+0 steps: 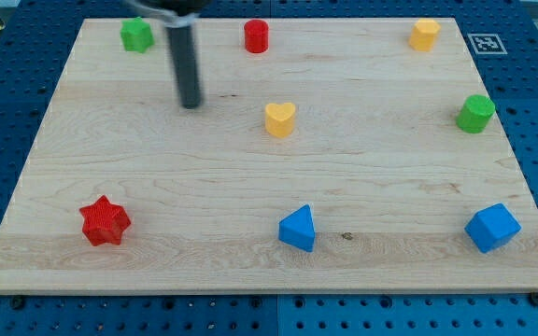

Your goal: Push green star a bit down and right

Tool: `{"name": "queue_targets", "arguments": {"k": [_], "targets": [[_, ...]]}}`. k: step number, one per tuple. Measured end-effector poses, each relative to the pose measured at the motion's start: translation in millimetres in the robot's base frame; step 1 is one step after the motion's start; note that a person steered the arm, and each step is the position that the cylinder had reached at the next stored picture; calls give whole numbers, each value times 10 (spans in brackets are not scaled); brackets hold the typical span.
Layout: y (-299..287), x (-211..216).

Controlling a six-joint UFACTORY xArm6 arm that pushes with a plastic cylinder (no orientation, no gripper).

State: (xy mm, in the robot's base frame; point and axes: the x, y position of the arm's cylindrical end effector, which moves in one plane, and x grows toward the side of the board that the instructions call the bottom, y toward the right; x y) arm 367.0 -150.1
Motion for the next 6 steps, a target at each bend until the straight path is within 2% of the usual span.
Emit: {"name": "queue_targets", "arguments": {"k": [1,2,3,5,6], "targets": [[-934,-468],[-1533,-1037],[-1538,-1204],[-991,-1667],[-854,-1721]]}}
